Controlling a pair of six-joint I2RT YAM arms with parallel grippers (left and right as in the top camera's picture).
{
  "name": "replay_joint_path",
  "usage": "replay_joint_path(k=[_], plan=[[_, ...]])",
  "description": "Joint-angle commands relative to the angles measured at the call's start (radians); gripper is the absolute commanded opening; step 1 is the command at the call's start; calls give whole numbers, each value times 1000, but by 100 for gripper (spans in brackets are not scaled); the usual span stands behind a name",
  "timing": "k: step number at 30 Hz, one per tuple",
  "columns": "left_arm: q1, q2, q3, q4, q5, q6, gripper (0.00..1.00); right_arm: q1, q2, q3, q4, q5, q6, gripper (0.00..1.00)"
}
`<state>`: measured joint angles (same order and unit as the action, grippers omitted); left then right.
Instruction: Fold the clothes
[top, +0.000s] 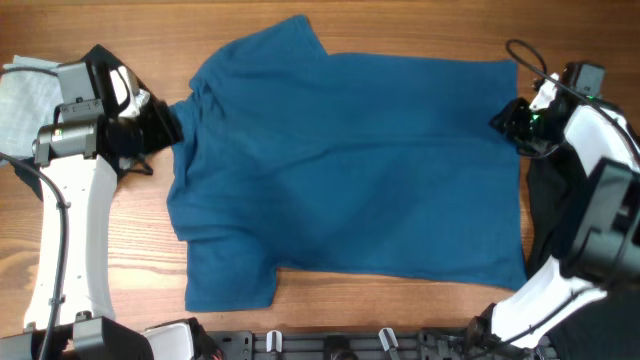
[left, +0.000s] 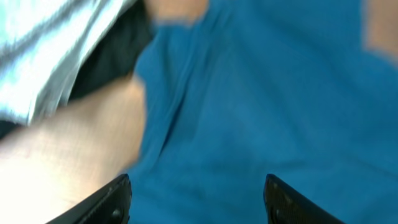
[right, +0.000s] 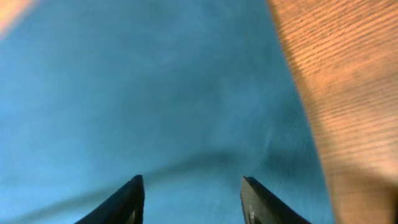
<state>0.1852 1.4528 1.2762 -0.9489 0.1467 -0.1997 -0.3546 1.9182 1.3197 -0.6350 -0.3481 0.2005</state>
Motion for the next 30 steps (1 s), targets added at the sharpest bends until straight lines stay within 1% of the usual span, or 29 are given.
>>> replay_joint_path(k=[1, 4, 6, 7, 8, 9, 10, 11, 12, 14, 16, 17, 19, 21, 25, 27, 30], plan=[[2, -6, -18, -123, -55, -5, 68, 0, -235, 3, -60, -88, -14, 54], [2, -6, -94, -201, -54, -77, 69, 1, -359, 3, -142, -98, 18, 56], [2, -6, -164, -203, -53, -116, 70, 1, -410, 3, -195, -98, 44, 56], [2, -6, -224, -185, -41, -159, 69, 2, -432, 3, -236, -98, 54, 56], [2, -5, -266, -168, -19, -177, 65, 2, -438, 3, -259, -98, 61, 56], [2, -5, -308, -149, 16, -186, 59, 3, -439, 3, -282, -98, 61, 56], [2, -5, -348, -129, 56, -205, 51, 3, -438, 3, -301, -96, 60, 56], [-1, -5, -403, -105, 122, -226, 47, 3, -435, 0, -312, -94, 56, 56], [-11, -5, -437, -98, 139, -236, 47, 3, -433, -1, -314, -94, 48, 56], [-40, -5, -489, -102, 126, -264, 50, 3, -431, -2, -312, -94, 42, 56], [-81, -5, -534, -101, 93, -314, 56, 3, -431, -2, -309, -94, 42, 56], [-94, -5, -545, -101, 69, -338, 58, 3, -431, -2, -308, -94, 42, 56], [-127, -5, -571, -91, -36, -401, 65, 3, -431, -2, -304, -94, 42, 56], [-137, -5, -591, -74, -92, -454, 68, 3, -431, -2, -301, -94, 42, 57], [-137, -5, -630, -64, -72, -517, 69, 3, -431, -2, -297, -94, 42, 57], [-137, -4, -658, -59, -56, -549, 72, 3, -431, -2, -297, -94, 37, 57], [-133, 2, -661, -52, -40, -549, 72, 3, -431, -2, -292, -94, 37, 57]])
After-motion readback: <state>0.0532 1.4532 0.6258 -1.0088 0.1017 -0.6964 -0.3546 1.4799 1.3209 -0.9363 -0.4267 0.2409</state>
